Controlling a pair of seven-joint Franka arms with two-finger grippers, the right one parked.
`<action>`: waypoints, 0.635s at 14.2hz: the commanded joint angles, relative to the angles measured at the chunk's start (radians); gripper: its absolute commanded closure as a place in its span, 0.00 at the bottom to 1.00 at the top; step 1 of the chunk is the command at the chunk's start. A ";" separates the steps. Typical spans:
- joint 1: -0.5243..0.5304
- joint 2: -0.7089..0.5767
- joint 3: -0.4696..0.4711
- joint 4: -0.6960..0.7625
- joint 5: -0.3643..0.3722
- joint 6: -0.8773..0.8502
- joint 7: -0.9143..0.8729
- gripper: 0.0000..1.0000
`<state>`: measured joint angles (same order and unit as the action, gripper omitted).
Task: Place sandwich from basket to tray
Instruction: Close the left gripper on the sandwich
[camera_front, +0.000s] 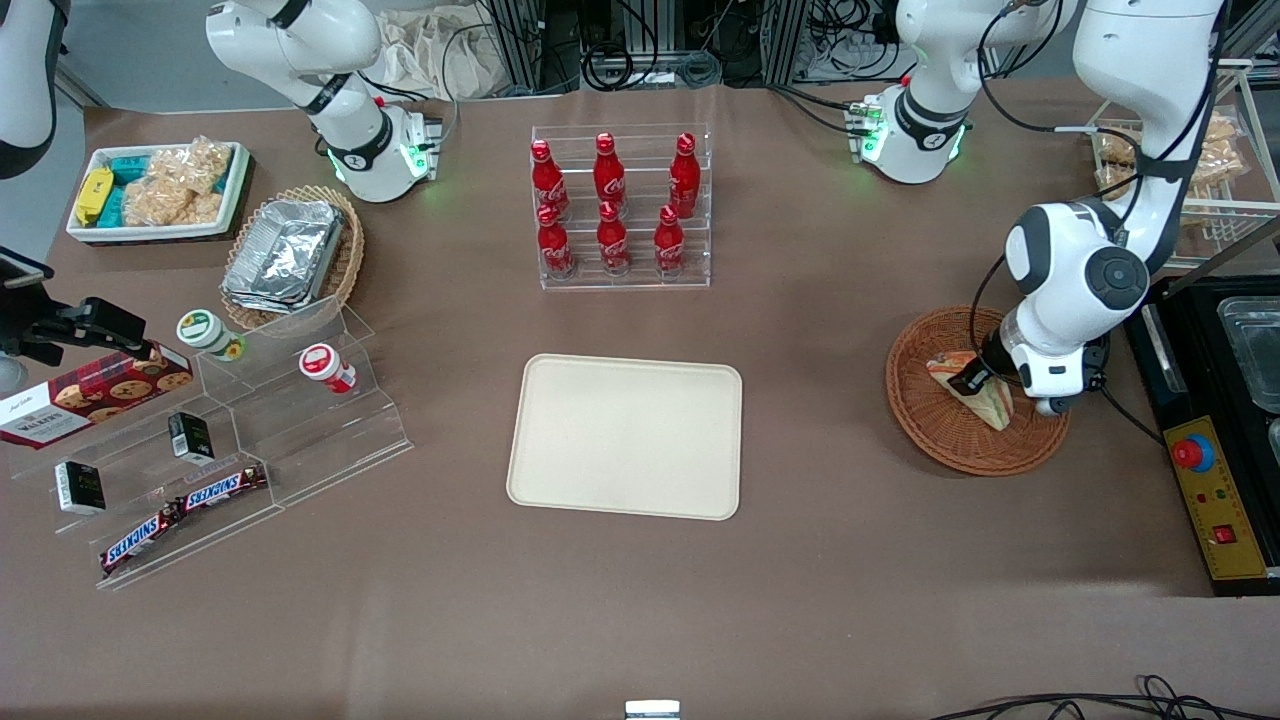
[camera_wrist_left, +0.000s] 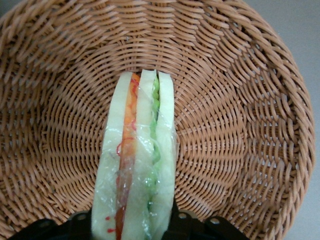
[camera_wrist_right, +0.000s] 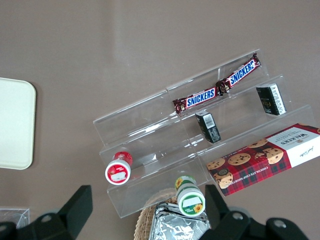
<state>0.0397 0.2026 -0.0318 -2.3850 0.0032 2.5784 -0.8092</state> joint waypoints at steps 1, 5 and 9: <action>0.000 0.000 0.007 0.000 0.035 0.017 -0.022 1.00; 0.014 -0.061 0.007 0.004 0.035 0.002 -0.002 1.00; 0.016 -0.166 0.006 0.062 0.029 -0.197 0.128 1.00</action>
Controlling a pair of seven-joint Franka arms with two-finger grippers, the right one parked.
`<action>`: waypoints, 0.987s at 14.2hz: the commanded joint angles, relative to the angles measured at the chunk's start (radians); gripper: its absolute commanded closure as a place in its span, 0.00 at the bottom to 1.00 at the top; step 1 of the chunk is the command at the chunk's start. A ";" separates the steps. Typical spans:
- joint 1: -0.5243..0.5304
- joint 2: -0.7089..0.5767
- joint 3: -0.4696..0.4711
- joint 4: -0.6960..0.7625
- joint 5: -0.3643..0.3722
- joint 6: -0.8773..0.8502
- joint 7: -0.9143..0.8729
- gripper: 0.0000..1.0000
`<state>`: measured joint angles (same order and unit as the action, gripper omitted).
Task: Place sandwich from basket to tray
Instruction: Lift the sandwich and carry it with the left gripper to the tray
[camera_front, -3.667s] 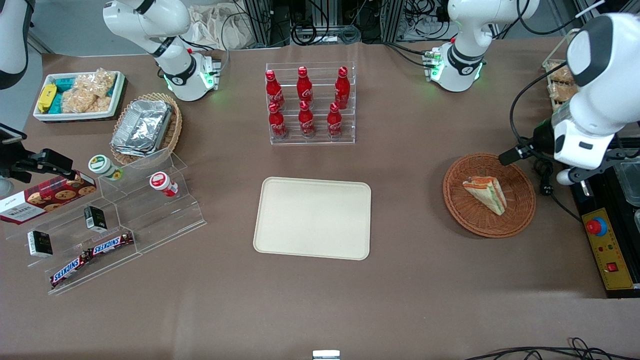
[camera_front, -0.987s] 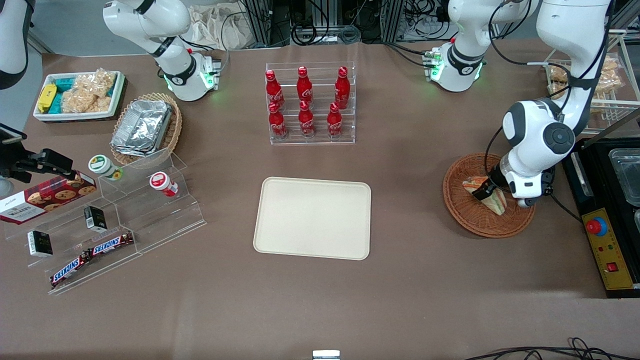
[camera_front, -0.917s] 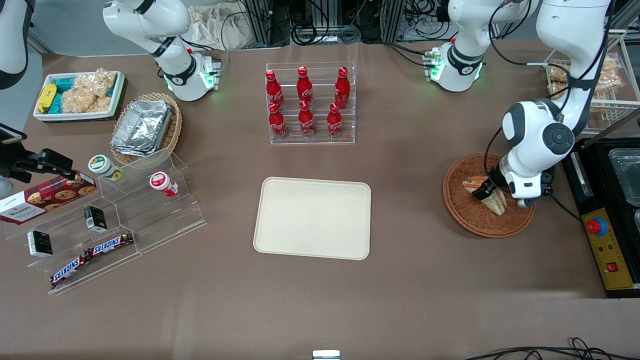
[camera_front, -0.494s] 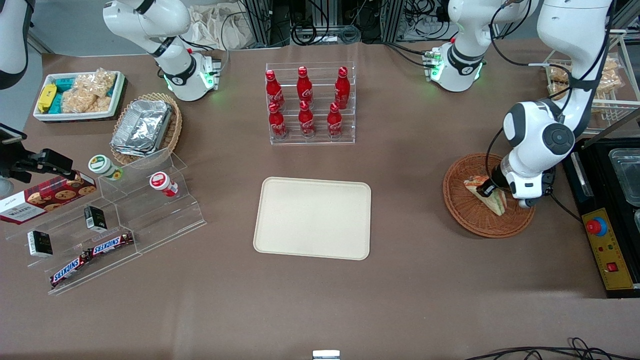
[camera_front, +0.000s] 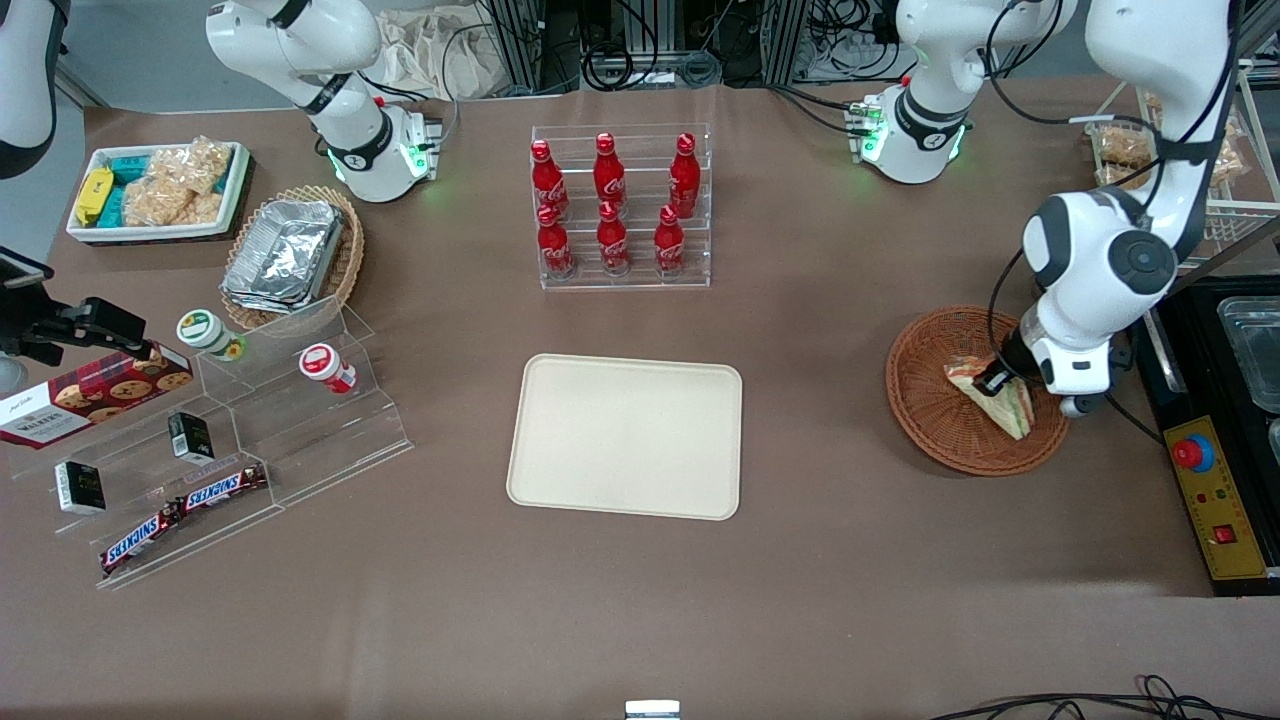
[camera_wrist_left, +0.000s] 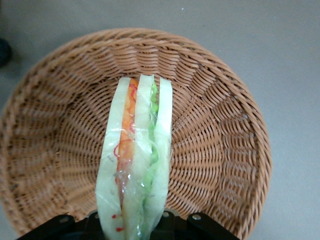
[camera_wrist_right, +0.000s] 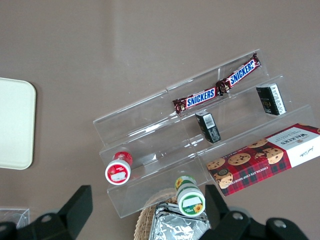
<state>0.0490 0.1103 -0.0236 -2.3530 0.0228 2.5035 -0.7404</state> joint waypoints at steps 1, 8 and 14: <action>0.005 -0.078 -0.004 0.076 0.008 -0.200 0.081 1.00; -0.026 -0.054 -0.045 0.414 -0.052 -0.632 0.208 1.00; -0.026 -0.055 -0.240 0.457 -0.100 -0.617 0.207 1.00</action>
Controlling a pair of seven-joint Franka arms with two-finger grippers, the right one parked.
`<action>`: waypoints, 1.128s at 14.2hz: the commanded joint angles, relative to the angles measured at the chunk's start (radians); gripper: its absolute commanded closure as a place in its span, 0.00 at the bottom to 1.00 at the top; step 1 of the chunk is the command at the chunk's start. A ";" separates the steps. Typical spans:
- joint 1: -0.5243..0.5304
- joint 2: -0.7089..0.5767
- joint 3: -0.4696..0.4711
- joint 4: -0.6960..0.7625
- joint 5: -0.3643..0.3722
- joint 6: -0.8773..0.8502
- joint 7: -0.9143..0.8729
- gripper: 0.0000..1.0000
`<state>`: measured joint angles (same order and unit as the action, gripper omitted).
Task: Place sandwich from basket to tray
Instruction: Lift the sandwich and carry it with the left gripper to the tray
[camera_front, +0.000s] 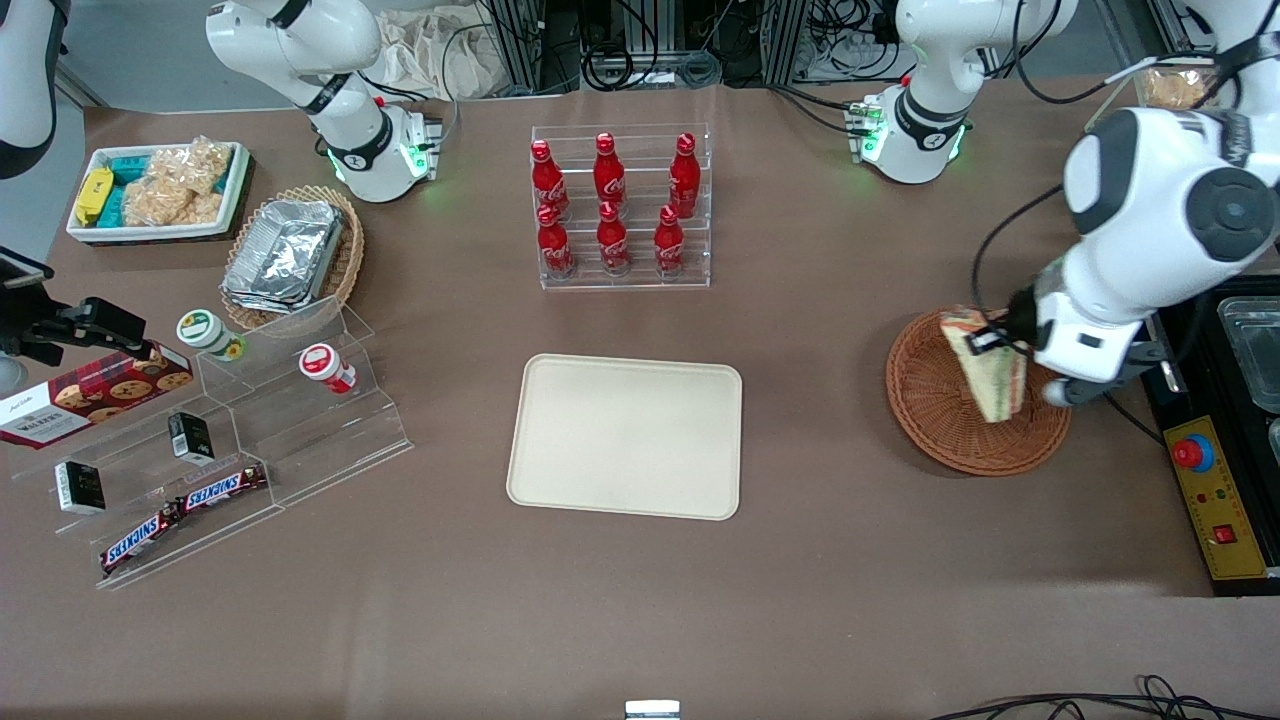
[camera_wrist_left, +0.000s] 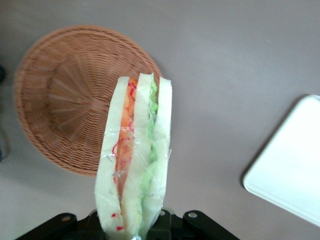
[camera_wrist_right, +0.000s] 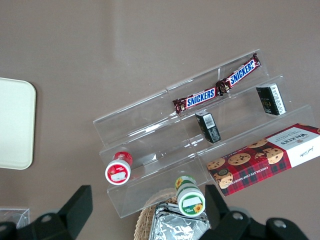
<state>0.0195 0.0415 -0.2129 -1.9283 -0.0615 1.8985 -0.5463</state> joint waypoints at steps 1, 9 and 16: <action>0.004 0.017 -0.081 0.034 -0.015 -0.004 0.012 1.00; 0.000 0.110 -0.298 0.032 -0.006 0.180 -0.018 1.00; -0.081 0.266 -0.365 0.034 0.075 0.413 -0.035 1.00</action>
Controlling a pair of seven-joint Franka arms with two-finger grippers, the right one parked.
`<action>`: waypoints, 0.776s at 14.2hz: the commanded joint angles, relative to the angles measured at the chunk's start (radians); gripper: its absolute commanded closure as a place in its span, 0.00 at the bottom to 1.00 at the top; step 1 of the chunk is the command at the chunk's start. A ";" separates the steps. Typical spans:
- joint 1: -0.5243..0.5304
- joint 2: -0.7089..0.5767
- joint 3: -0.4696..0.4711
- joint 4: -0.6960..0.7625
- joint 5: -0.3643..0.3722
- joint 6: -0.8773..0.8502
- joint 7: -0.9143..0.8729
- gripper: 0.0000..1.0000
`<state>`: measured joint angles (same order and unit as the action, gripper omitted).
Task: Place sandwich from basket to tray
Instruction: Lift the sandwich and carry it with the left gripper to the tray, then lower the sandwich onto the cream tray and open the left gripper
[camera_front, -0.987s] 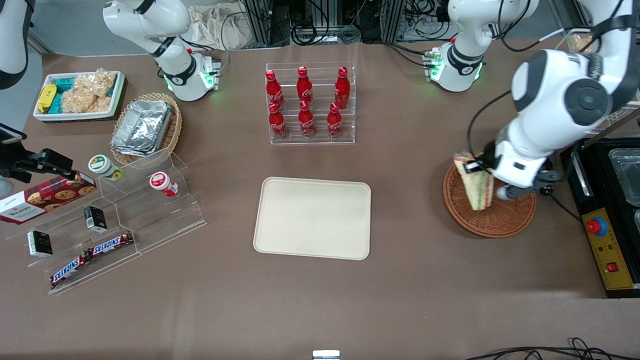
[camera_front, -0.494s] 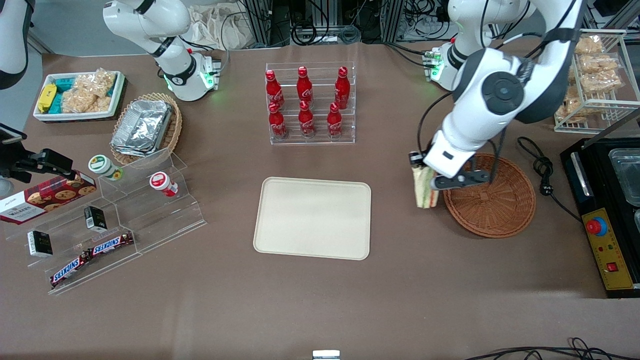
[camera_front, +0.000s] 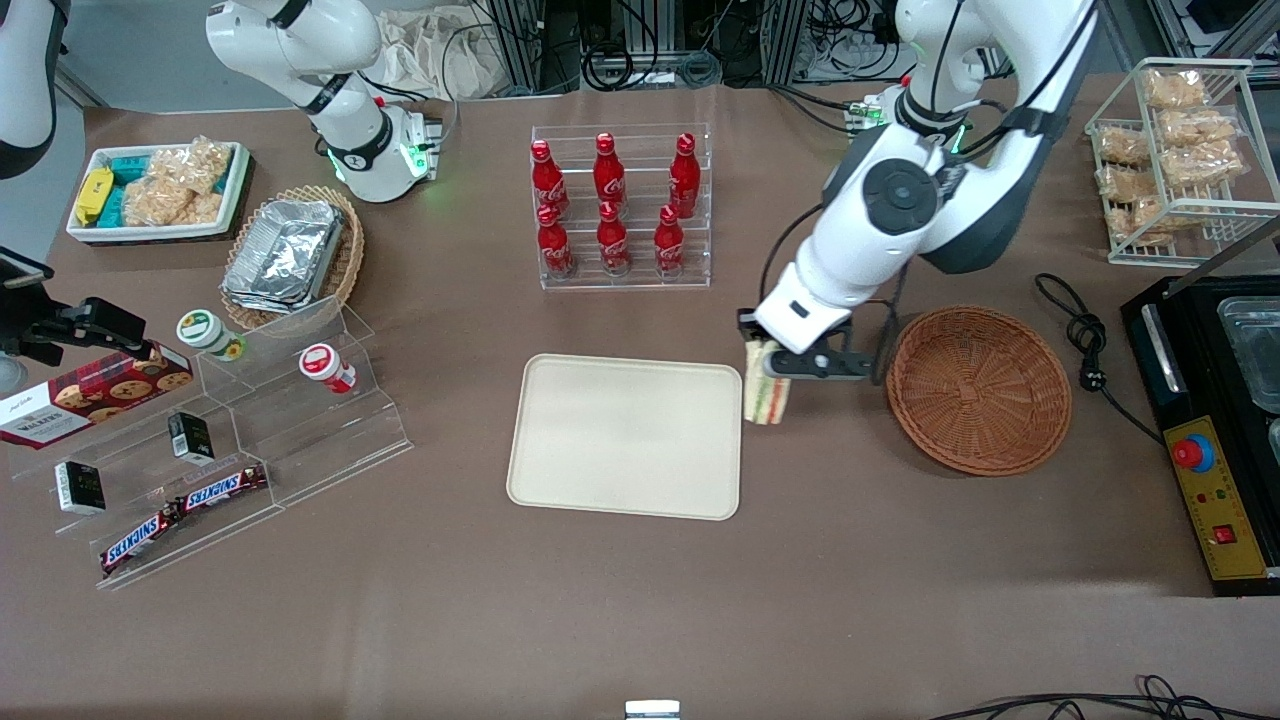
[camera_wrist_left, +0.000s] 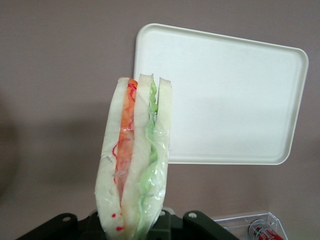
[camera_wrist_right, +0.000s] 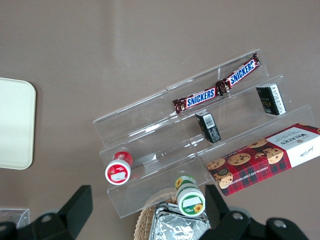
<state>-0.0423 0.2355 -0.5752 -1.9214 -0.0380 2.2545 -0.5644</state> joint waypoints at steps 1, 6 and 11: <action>-0.030 0.114 -0.003 0.028 0.096 0.106 -0.020 1.00; -0.079 0.287 0.003 0.119 0.270 0.174 -0.116 1.00; -0.113 0.445 0.003 0.211 0.602 0.175 -0.391 1.00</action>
<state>-0.1406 0.6245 -0.5749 -1.7684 0.4817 2.4375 -0.8811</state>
